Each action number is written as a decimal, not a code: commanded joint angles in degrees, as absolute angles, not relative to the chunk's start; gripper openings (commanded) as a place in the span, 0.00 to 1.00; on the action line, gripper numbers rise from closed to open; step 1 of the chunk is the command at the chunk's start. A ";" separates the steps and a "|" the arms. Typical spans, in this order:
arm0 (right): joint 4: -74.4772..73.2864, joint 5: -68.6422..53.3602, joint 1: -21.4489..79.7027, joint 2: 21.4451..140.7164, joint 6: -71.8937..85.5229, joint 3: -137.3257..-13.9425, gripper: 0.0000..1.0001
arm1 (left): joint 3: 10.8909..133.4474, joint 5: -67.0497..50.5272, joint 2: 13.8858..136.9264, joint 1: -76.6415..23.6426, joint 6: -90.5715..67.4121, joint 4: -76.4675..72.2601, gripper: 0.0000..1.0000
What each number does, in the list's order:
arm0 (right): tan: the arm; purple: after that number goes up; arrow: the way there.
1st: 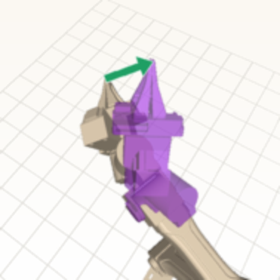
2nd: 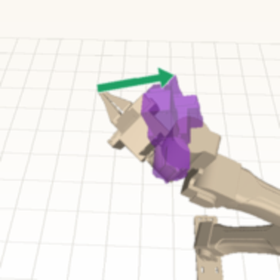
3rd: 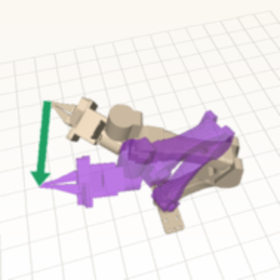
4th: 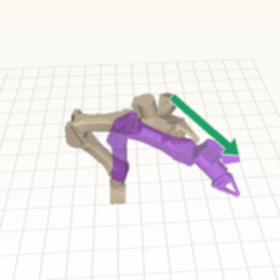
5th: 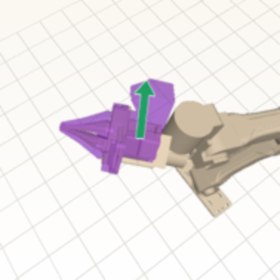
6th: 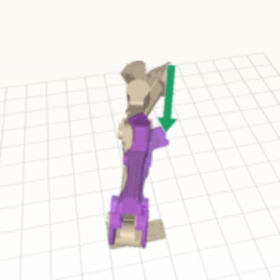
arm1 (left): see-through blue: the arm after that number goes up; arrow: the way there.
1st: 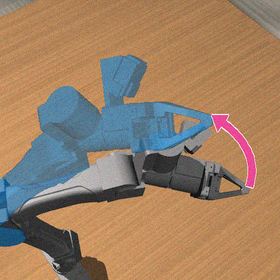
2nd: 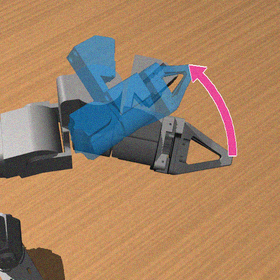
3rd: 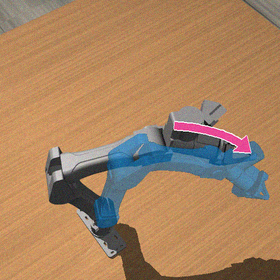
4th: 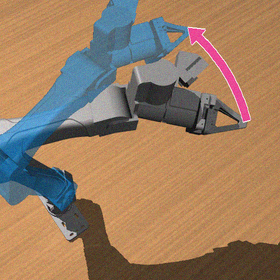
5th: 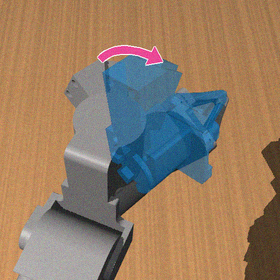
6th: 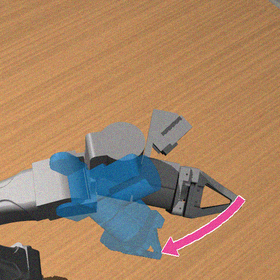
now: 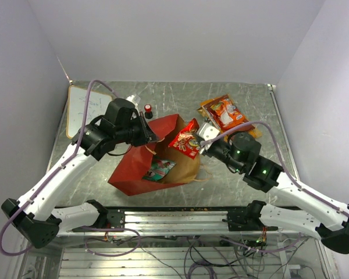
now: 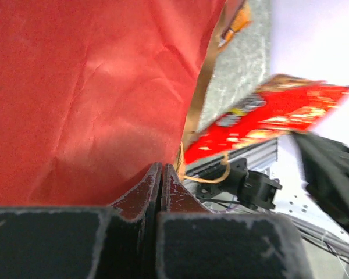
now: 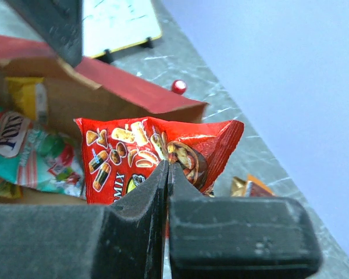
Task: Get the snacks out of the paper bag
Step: Take out the snack from the paper bag, then place the snack at the center of the board.
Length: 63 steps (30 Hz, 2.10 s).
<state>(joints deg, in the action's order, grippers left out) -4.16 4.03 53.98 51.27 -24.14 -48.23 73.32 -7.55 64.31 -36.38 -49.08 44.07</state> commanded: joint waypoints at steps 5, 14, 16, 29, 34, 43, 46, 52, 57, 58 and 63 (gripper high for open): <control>-9.38 18.47 52.96 51.08 -27.13 -56.16 0.00 | 74.15 0.41 65.83 -35.21 -48.92 50.28 0.07; -7.89 18.79 38.74 55.98 -24.40 -58.97 0.00 | 76.53 -1.11 67.61 -34.09 -45.24 52.17 0.07; -7.30 18.36 35.48 57.21 -24.01 -58.60 0.00 | 78.04 -2.25 68.19 -33.87 -43.61 52.26 0.07; 3.72 9.55 15.96 68.33 -22.43 -49.32 0.00 | 87.78 -8.44 70.87 -33.75 -36.58 53.64 0.07; 7.26 7.35 12.00 74.14 -20.80 -48.85 0.00 | 91.56 -9.10 72.51 -33.61 -33.69 55.01 0.07; 11.07 4.67 8.08 83.81 -16.95 -48.42 0.00 | 94.17 -14.30 71.96 -33.63 -28.90 50.17 0.07; 11.61 3.88 7.52 86.88 -15.91 -48.05 0.00 | 95.19 -14.49 71.97 -33.65 -27.73 49.17 0.07; 13.93 4.28 6.33 90.90 -17.60 -47.60 0.00 | 96.77 -13.40 72.53 -33.58 -27.13 49.69 0.07; 14.56 5.33 5.09 93.90 -19.57 -48.58 0.00 | 95.75 -12.71 71.37 -33.61 -28.59 48.88 0.07; 14.71 5.75 4.93 94.29 -19.84 -48.61 0.00 | 95.64 -12.66 71.21 -33.60 -28.90 48.73 0.07; 15.57 5.67 4.39 95.38 -20.14 -48.50 0.00 | 95.69 -12.87 70.14 -33.65 -30.44 48.17 0.07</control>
